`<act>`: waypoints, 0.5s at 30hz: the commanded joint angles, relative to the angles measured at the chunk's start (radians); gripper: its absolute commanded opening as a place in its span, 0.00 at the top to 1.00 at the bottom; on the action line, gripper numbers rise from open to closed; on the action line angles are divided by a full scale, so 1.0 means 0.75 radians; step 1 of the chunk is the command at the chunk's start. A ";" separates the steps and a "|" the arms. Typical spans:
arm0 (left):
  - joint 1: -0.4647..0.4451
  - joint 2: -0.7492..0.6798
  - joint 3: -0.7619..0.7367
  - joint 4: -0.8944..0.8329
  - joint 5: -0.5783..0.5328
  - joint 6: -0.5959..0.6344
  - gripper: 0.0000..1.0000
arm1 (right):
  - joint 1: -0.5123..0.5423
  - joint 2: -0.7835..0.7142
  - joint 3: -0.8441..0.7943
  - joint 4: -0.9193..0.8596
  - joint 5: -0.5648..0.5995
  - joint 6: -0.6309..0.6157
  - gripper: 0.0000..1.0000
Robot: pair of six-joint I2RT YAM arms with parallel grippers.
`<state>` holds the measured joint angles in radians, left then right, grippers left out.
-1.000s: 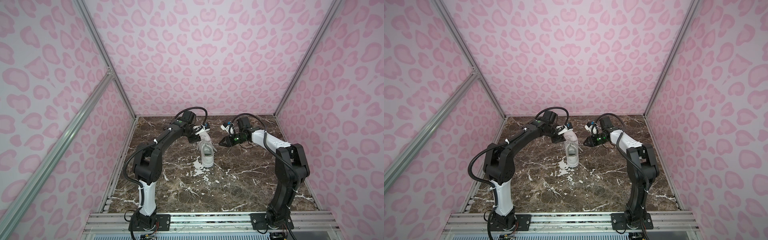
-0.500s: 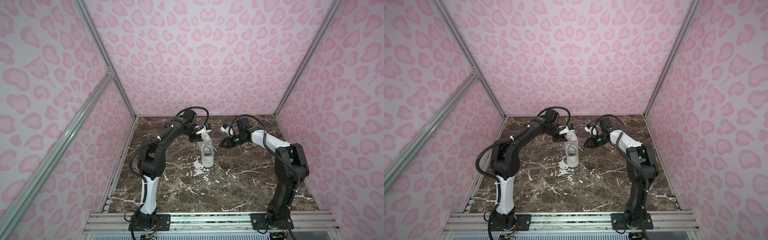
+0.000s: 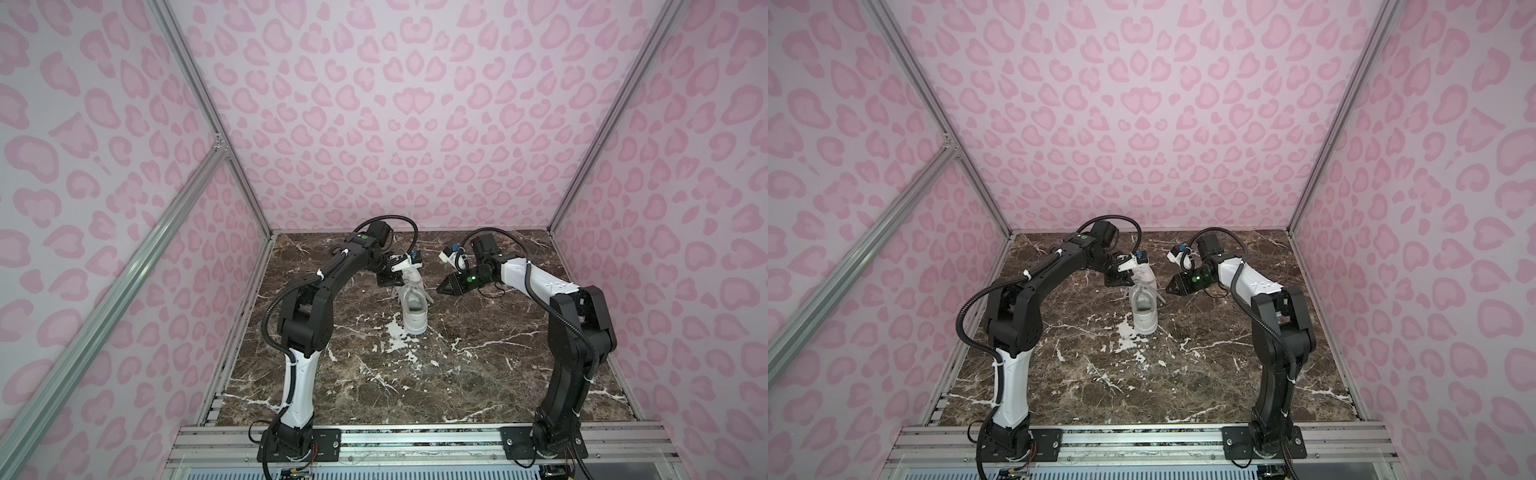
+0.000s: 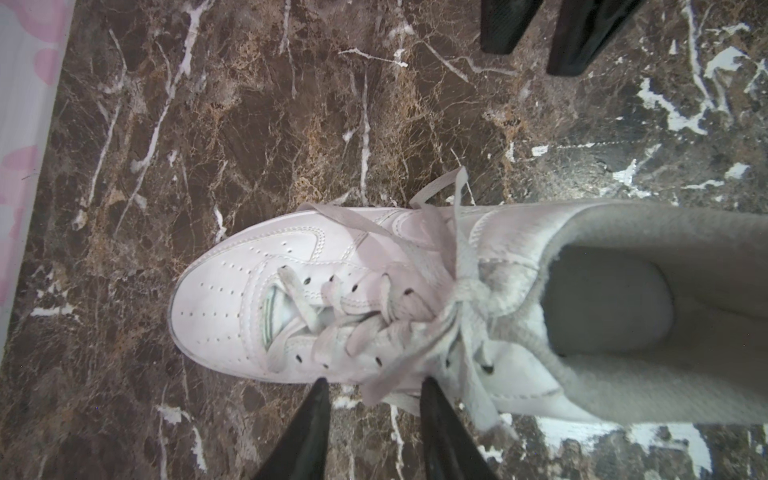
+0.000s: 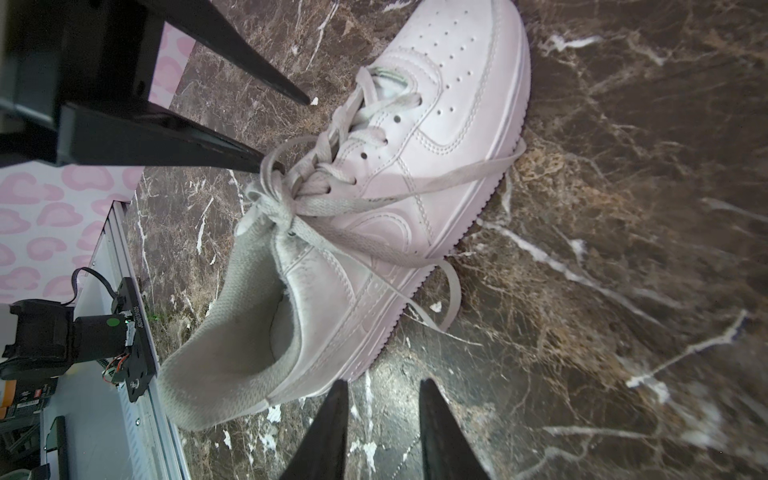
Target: Tie the shoes
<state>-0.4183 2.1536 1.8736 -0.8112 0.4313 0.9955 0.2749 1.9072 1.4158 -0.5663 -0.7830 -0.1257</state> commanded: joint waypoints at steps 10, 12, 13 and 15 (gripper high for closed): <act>0.003 0.057 0.079 -0.088 0.088 0.057 0.90 | 0.002 0.001 -0.014 -0.013 0.013 -0.045 0.69; 0.007 0.047 0.083 -0.090 0.081 0.061 0.95 | 0.003 0.001 -0.022 0.011 0.009 -0.051 0.69; 0.009 0.043 0.083 -0.091 0.077 0.063 0.96 | 0.005 -0.001 -0.031 0.029 0.012 -0.058 0.69; 0.010 0.034 0.086 -0.092 0.064 0.066 0.97 | 0.006 0.001 -0.049 0.081 0.011 -0.064 0.67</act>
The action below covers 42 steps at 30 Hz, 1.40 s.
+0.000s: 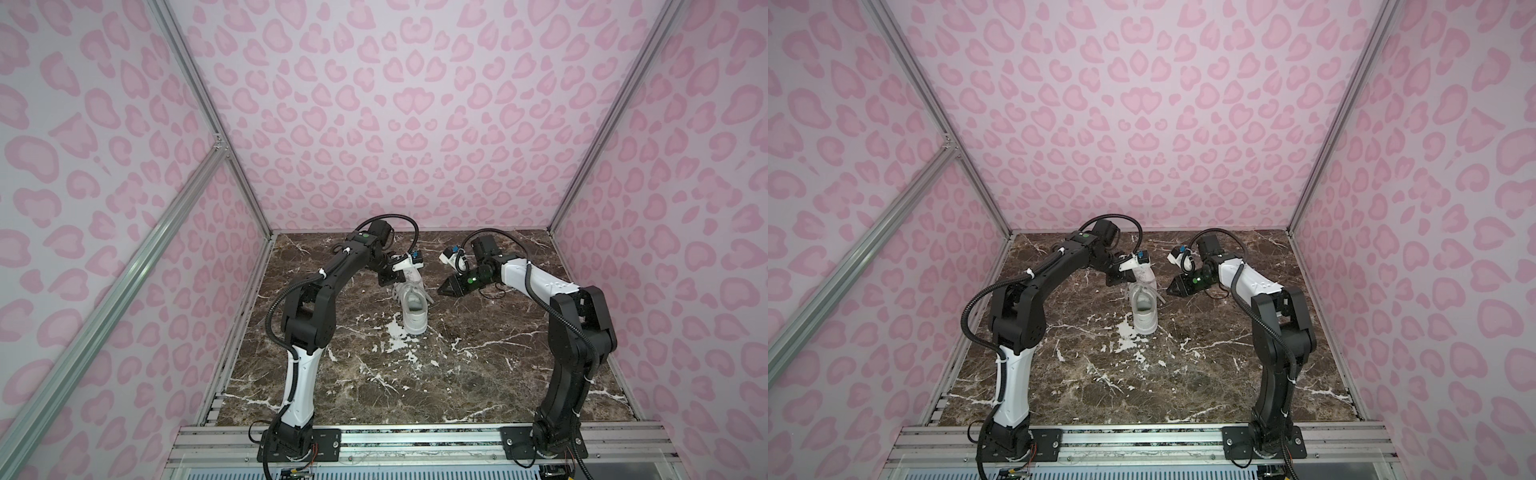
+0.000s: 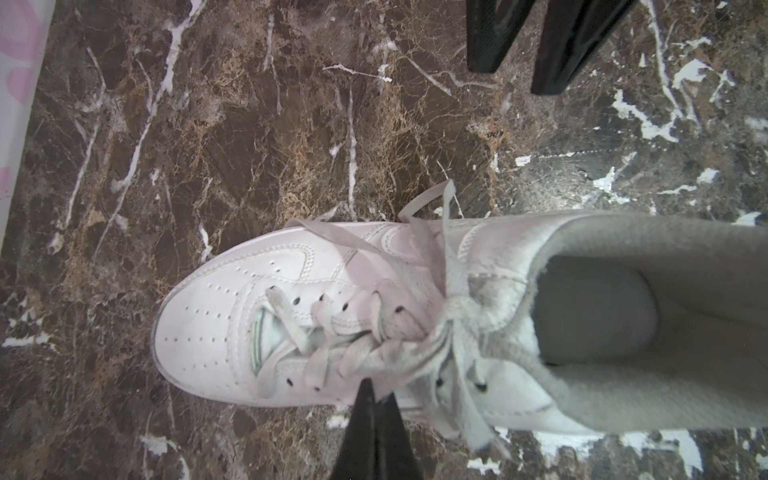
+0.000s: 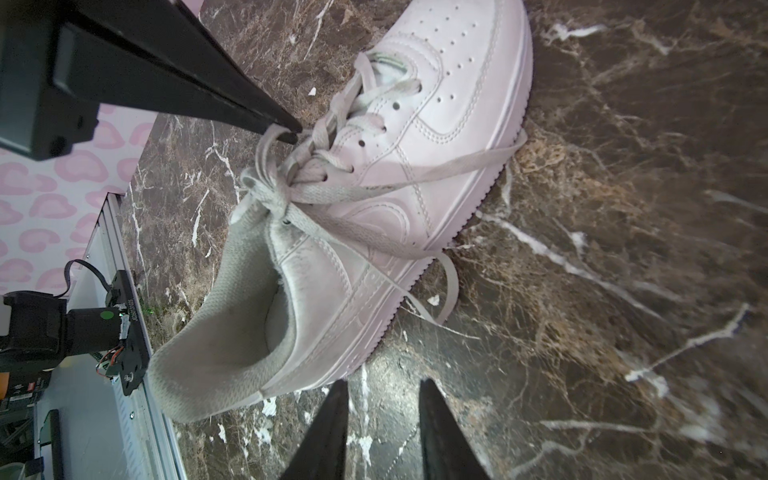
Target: Tie the shoes
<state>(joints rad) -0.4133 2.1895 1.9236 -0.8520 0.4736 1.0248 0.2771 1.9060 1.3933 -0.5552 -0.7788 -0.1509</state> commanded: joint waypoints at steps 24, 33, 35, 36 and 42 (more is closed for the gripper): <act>0.005 -0.066 -0.028 0.015 0.032 -0.064 0.97 | 0.039 0.291 0.201 0.104 -0.037 0.043 0.65; 0.005 -0.082 -0.049 0.015 0.024 -0.064 0.97 | 0.109 0.279 0.188 0.021 -0.048 -0.033 0.65; 0.005 -0.084 -0.056 0.015 0.022 -0.064 0.97 | 0.131 0.266 0.181 0.015 -0.045 -0.030 0.64; 0.005 -0.085 -0.058 0.014 0.020 -0.061 0.97 | 0.138 0.261 0.177 0.014 -0.050 -0.029 0.64; 0.005 -0.095 -0.069 0.006 0.012 -0.054 0.97 | 0.157 0.250 0.149 0.051 -0.048 -0.016 0.66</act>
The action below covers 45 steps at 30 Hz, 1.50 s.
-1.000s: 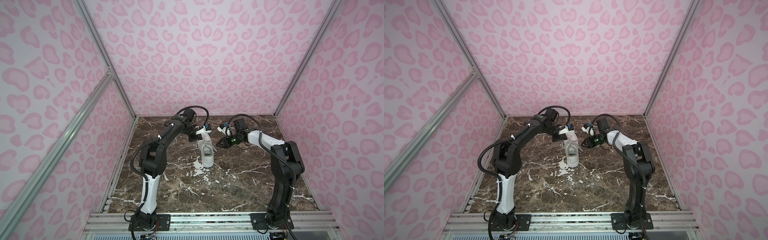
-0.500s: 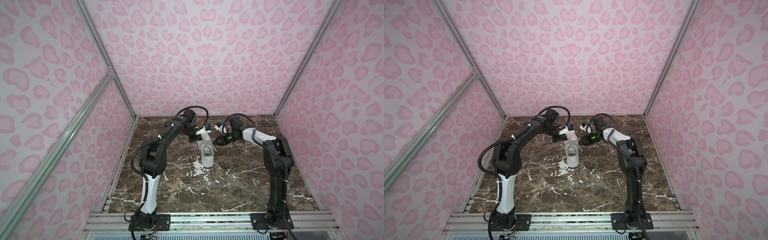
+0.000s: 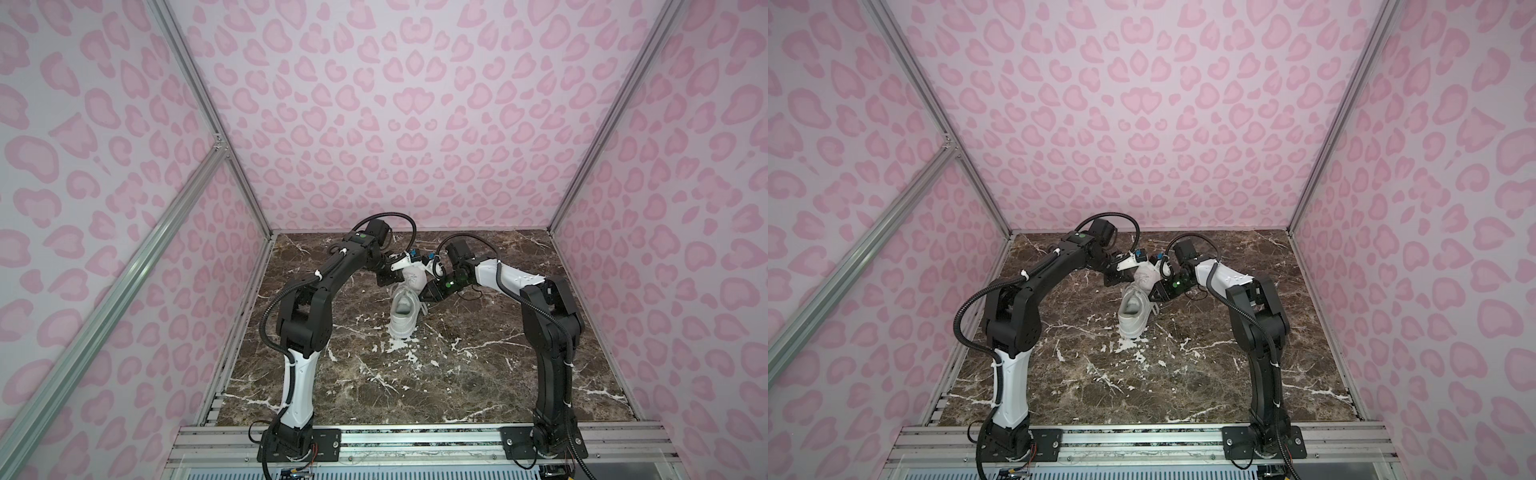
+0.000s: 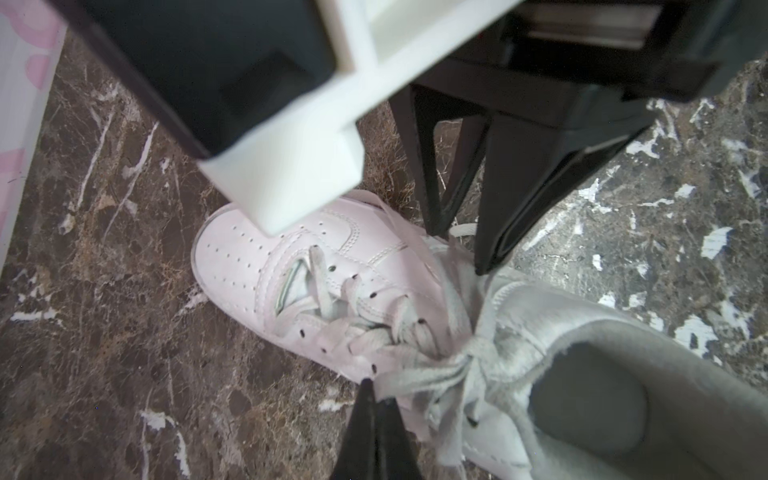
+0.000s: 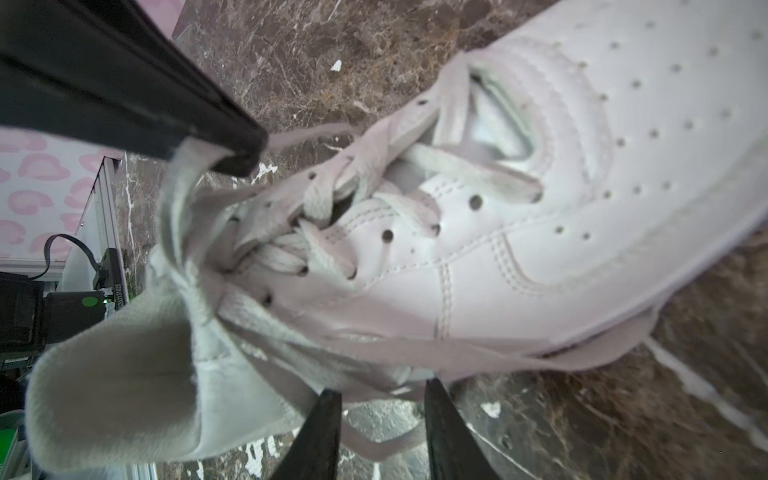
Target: Tie the shoes
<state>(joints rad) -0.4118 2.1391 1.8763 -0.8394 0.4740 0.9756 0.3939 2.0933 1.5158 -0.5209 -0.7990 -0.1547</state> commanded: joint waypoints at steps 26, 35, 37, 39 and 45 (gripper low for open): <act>0.005 -0.031 -0.002 -0.016 -0.008 0.026 0.97 | -0.016 -0.026 -0.089 0.079 -0.124 -0.023 1.00; 0.004 -0.067 -0.077 0.129 -0.141 0.010 0.97 | -0.015 -0.119 -0.153 0.034 -0.038 -0.020 1.00; 0.004 -0.087 -0.104 0.183 -0.164 0.006 0.97 | -0.018 -0.135 -0.176 0.024 -0.031 -0.024 1.00; 0.006 -0.093 -0.108 0.206 -0.175 0.008 0.97 | -0.017 -0.146 -0.193 0.020 -0.028 -0.023 1.00; 0.014 -0.086 -0.084 0.193 -0.182 0.018 0.97 | -0.029 -0.180 -0.231 0.020 -0.009 -0.019 1.00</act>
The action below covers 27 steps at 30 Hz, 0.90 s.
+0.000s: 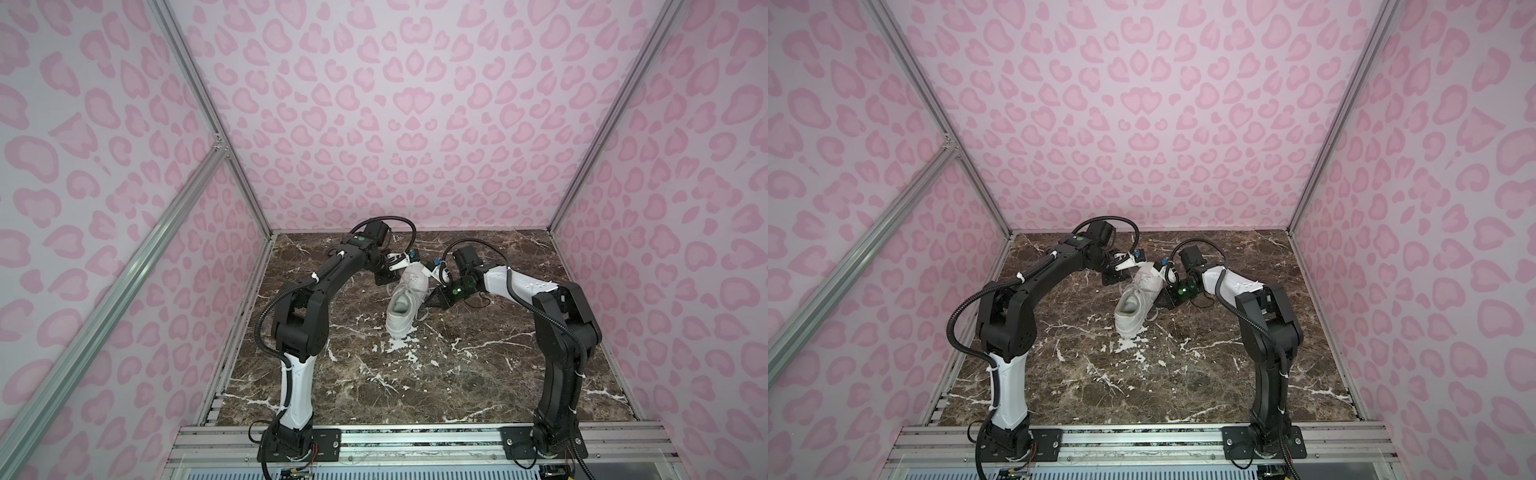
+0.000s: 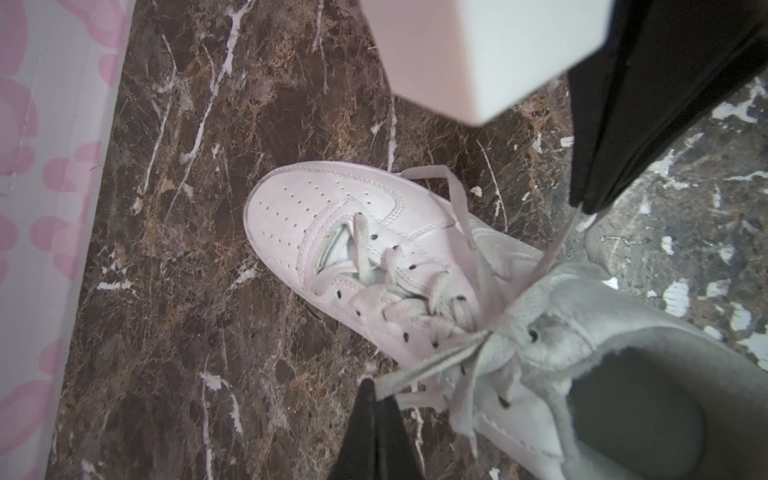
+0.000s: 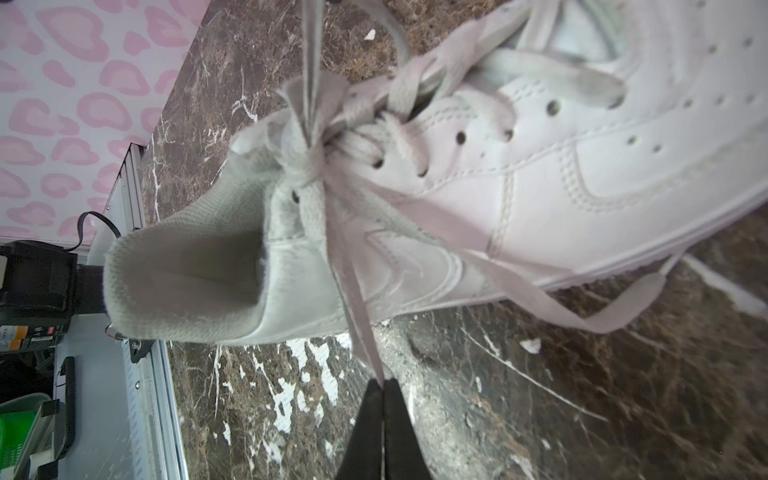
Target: Tie the shoes
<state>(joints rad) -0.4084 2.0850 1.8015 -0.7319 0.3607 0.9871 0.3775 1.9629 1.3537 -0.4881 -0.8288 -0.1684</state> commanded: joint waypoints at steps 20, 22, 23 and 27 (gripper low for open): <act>0.024 -0.026 -0.038 0.025 0.029 -0.010 0.97 | -0.029 0.013 -0.023 0.043 0.001 0.050 1.00; 0.023 -0.035 -0.050 0.027 0.050 -0.009 0.97 | -0.019 0.011 -0.020 0.094 -0.017 0.066 0.87; 0.019 -0.037 -0.053 0.024 0.056 -0.007 0.97 | -0.017 0.018 -0.007 0.103 -0.020 0.071 0.82; 0.015 -0.043 -0.066 0.023 0.067 -0.003 0.97 | -0.008 0.064 0.064 0.099 -0.012 0.076 0.76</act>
<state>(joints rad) -0.3931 2.0655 1.7596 -0.7246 0.3855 0.9768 0.3668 1.9869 1.3762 -0.4366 -0.8223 -0.1215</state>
